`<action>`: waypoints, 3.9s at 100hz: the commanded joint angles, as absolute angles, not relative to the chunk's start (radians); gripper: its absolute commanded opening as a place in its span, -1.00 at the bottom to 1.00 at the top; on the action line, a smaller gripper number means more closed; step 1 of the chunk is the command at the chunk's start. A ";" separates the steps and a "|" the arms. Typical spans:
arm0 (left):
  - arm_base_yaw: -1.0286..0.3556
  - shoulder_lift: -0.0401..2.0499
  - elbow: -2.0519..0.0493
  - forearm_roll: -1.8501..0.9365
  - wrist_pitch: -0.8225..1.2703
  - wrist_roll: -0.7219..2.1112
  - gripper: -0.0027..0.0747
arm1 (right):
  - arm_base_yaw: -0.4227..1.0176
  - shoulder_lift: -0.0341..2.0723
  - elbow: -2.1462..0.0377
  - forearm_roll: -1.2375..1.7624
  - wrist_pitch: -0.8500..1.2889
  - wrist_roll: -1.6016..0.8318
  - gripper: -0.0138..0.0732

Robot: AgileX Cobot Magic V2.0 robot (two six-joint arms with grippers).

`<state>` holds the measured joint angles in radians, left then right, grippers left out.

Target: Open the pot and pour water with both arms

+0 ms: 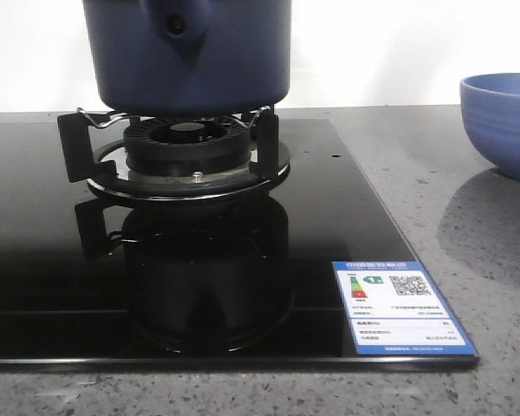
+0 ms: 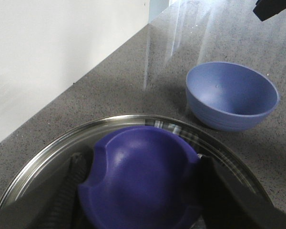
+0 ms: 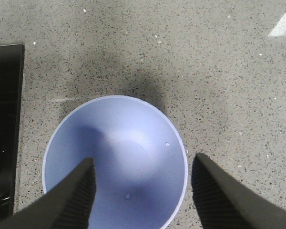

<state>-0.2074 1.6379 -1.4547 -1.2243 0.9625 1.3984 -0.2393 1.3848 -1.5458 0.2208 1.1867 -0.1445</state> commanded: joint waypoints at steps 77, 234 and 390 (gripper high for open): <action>-0.166 1.514 -1.603 -1.315 1.028 1.385 0.64 | -0.245 1.348 -1.577 0.235 1.142 -0.154 0.24; -0.028 0.330 -0.358 -1.342 0.187 1.236 -0.98 | 0.141 0.294 -0.272 0.805 0.061 -0.715 -0.82; -0.029 -0.020 0.019 -0.111 -0.042 -0.081 -0.98 | 0.141 0.296 -0.249 0.808 0.070 -0.715 -0.83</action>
